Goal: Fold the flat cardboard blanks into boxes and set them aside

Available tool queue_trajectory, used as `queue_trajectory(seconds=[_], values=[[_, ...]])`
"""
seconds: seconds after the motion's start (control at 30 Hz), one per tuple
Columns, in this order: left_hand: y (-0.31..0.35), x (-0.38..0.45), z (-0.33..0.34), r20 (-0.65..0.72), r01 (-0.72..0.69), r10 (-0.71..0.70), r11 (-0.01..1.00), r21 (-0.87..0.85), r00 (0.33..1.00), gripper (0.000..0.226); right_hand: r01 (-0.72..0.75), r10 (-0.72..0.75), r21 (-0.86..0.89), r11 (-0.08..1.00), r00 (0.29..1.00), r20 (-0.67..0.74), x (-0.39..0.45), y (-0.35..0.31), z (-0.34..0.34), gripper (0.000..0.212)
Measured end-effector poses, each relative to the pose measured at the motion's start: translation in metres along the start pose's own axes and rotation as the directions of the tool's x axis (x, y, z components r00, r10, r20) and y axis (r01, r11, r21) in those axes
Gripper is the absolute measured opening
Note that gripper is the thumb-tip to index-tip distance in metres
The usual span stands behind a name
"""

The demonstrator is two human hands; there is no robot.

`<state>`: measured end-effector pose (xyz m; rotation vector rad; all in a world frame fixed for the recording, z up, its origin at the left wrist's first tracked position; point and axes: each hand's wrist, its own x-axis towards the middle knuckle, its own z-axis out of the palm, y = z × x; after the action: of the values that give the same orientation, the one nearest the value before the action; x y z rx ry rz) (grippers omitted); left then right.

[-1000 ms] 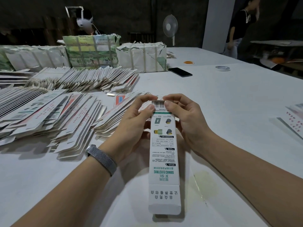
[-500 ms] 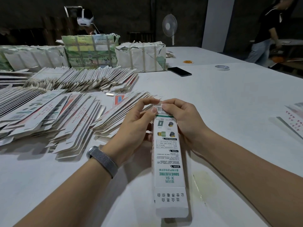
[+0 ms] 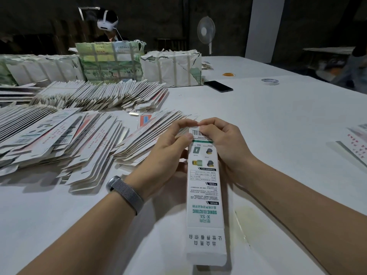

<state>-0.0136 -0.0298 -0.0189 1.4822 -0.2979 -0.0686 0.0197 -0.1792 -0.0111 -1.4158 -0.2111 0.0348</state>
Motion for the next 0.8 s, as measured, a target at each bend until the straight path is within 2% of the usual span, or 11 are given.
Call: queue_trajectory(seconds=[0.2,0.37,0.67,0.8], values=[[-0.0040,0.0011,0.0001,0.039,0.006,-0.006,1.000,0.012,0.999,0.025,0.031,-0.033,-0.044,0.999,0.998,-0.048,0.0013,-0.0040,-0.0034,0.038],[-0.0056,0.0029,-0.0017,0.059,0.019,-0.017,1.000,-0.022,0.998,0.028,0.028,-0.030,-0.039,0.999,0.998,-0.058,0.0032,-0.0026,-0.0031,0.034],[-0.0052,0.0020,-0.0034,0.078,0.014,-0.014,1.000,0.004,0.997,0.030,0.013,-0.013,-0.023,1.000,1.000,-0.017,0.0046,-0.0055,-0.0057,0.037],[-0.0072,0.0018,-0.0046,0.111,0.011,-0.011,1.000,-0.002,0.994,0.034,0.024,-0.023,-0.058,0.998,1.000,0.008,0.0059,-0.0086,-0.0081,0.029]])
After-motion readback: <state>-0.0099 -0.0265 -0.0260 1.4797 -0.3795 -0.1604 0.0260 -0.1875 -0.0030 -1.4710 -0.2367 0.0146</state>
